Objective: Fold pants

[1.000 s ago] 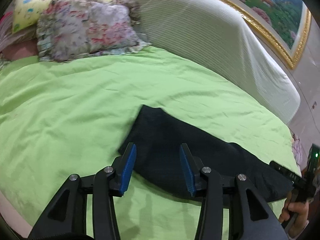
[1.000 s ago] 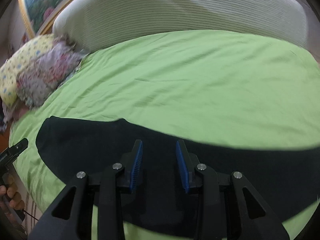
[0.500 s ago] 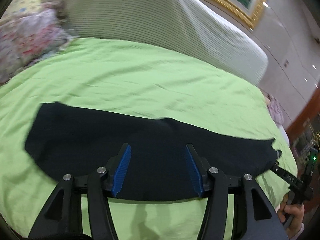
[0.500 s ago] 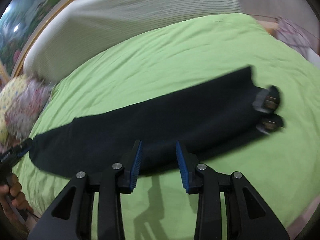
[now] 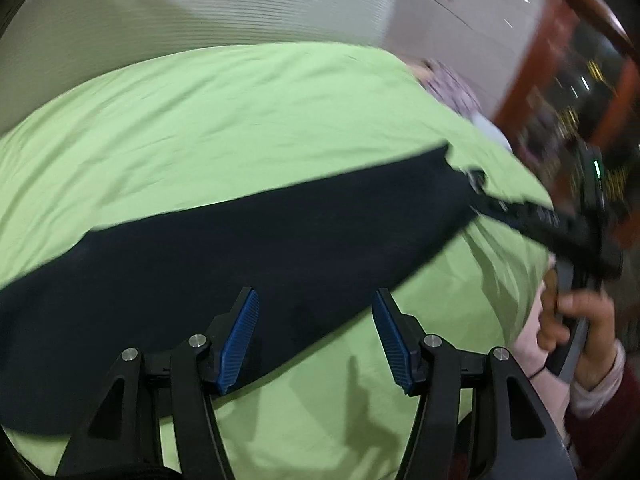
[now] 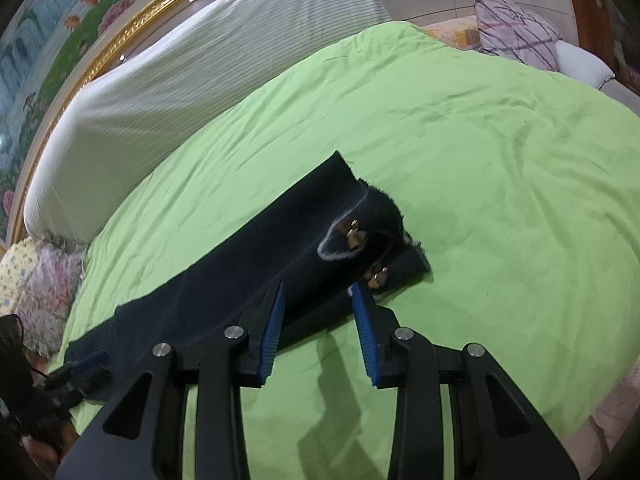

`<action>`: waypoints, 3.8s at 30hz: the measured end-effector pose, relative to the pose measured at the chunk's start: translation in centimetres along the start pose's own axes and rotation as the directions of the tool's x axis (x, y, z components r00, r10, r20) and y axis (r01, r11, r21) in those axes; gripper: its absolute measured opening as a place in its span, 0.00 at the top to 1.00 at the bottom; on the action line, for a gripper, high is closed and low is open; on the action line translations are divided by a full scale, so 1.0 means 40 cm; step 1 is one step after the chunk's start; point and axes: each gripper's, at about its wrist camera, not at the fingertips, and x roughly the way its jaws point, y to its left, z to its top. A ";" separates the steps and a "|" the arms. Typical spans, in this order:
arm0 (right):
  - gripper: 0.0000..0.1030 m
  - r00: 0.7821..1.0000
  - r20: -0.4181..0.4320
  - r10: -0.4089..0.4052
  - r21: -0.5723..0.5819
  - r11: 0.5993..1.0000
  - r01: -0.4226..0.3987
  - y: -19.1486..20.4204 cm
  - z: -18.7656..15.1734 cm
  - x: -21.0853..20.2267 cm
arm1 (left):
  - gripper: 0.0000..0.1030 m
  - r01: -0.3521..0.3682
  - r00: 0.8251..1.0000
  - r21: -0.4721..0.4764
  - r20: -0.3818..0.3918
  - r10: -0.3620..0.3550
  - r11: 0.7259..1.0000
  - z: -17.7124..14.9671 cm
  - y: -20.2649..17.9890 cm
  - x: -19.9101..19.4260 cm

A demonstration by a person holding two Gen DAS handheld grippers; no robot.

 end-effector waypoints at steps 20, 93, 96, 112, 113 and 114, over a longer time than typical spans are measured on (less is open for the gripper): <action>0.93 0.997 0.048 0.067 0.137 0.988 -0.073 -0.084 0.017 -0.005 | 0.90 0.072 0.989 0.179 -0.140 -0.047 0.981 0.046 -0.076 0.157; 0.89 0.698 0.000 0.717 0.098 0.694 -0.713 0.113 -0.018 0.004 | 0.86 0.493 0.868 0.050 0.031 -0.495 0.869 0.348 0.001 0.038; 0.89 0.686 -0.042 0.727 0.096 0.686 -0.721 0.158 -0.032 0.021 | 0.86 0.472 0.879 0.012 0.064 -0.472 0.881 0.314 0.048 0.001; 0.89 0.746 -0.290 0.600 -0.005 0.778 -0.628 0.334 -0.105 0.143 | 0.89 0.396 0.917 -0.231 0.155 -0.368 0.889 0.117 0.274 0.009; 0.89 0.750 -0.298 0.591 -0.006 0.784 -0.620 0.339 -0.110 0.151 | 0.89 0.393 0.918 -0.242 0.153 -0.365 0.887 0.109 0.283 0.016; 0.89 0.752 -0.303 0.585 -0.005 0.788 -0.615 0.343 -0.116 0.157 | 0.89 0.390 0.920 -0.250 0.151 -0.362 0.886 0.104 0.289 0.019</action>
